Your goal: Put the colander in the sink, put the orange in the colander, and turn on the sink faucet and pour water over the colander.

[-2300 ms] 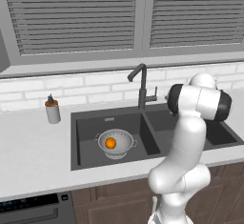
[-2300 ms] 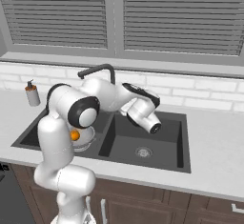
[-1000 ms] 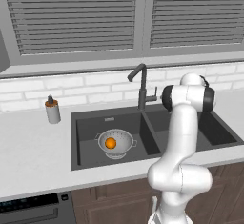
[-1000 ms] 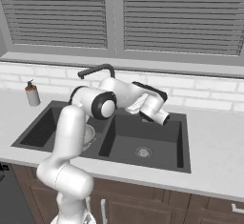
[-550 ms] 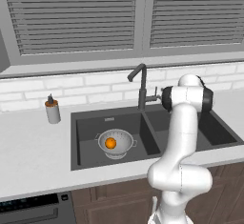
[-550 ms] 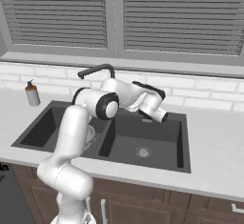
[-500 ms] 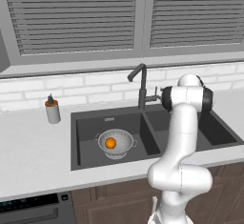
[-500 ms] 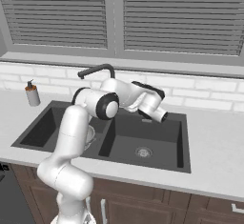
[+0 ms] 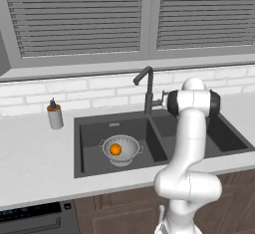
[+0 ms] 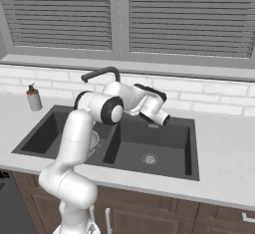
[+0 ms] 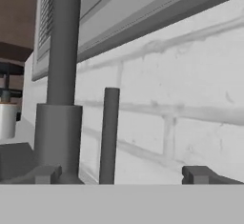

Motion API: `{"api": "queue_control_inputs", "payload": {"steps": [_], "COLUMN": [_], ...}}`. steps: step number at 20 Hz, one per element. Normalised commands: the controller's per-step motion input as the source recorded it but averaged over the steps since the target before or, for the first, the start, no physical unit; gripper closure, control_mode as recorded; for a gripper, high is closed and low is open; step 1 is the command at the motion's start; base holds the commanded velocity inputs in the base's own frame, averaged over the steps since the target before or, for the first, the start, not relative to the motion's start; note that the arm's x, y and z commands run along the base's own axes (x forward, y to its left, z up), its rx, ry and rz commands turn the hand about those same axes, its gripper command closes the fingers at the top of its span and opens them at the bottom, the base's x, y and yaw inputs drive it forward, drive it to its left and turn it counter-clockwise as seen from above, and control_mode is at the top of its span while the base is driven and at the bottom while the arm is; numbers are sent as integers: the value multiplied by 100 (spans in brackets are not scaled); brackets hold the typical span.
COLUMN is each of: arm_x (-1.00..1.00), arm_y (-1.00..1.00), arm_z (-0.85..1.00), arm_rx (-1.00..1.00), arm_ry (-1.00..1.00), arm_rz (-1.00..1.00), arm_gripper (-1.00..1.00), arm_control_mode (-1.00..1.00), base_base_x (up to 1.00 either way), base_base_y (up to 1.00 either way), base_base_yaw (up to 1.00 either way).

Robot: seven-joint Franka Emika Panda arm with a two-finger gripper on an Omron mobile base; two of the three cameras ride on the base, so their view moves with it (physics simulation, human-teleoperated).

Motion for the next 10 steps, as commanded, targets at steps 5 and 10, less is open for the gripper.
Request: {"api": "queue_control_inputs", "payload": {"steps": [5, 10], "arm_x": [24, 26], "arm_y": [-15, -6], "arm_z": [-1, 0], "arm_rx": [0, 0], "arm_ry": [0, 0], "arm_rz": [-12, -13], "arm_gripper": [-100, -100], "arm_control_mode": [-100, -100], "base_base_x": [0, 0], "base_base_y": [0, 0], "base_base_yaw": [0, 0]}}
